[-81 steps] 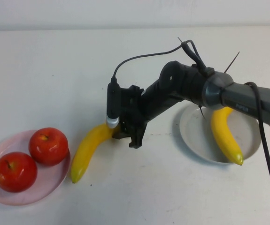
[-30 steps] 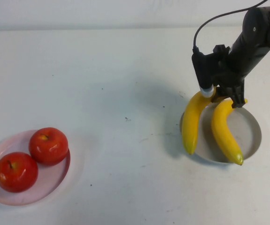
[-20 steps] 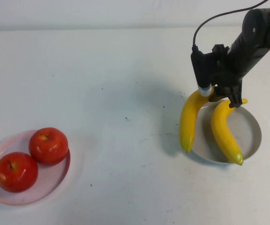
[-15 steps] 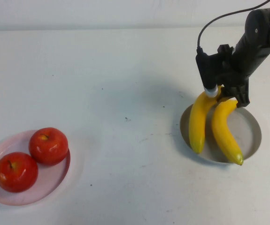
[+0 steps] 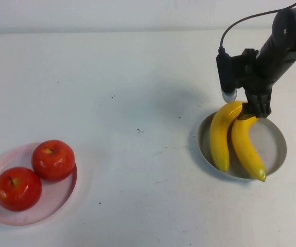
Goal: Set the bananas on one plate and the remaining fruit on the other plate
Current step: Put another type of fruit in the right plate
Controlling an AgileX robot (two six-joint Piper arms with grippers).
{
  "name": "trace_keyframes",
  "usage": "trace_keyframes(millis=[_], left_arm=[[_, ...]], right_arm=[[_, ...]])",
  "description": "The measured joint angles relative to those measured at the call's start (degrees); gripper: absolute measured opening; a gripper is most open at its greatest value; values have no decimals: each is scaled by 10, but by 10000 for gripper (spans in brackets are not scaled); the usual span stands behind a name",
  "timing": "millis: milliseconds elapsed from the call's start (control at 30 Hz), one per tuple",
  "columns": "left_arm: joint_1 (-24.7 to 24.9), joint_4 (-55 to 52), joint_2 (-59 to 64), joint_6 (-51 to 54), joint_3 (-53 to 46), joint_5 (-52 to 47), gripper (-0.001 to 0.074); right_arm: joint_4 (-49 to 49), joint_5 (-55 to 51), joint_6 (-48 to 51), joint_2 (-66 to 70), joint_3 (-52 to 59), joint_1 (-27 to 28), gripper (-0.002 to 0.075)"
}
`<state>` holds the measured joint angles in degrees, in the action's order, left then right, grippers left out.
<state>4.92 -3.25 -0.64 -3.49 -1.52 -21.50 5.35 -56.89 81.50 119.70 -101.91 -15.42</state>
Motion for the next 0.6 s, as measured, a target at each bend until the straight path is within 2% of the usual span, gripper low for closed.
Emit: trace_keyframes(millis=[167,267,333,467,533,600], left_arm=[[0,0,0,0,0,0,3],[0,0,0,0,0,0,3],[0,0,0,0,0,0,3],[0,0,0,0,0,0,3],[0,0,0,0,0,0,3],[0,0,0,0,0,0,3]], right_arm=[[6,-36,-7,-20,0,0,589],[31,-64,-48,-46,0,0,502],[46,-79,-85,-68,0,0,395],[73,-117,-139,-111,0,0,118],[99,-130,-164,-131,0,0,42],[134,-135,-201,-149,0,0,9]])
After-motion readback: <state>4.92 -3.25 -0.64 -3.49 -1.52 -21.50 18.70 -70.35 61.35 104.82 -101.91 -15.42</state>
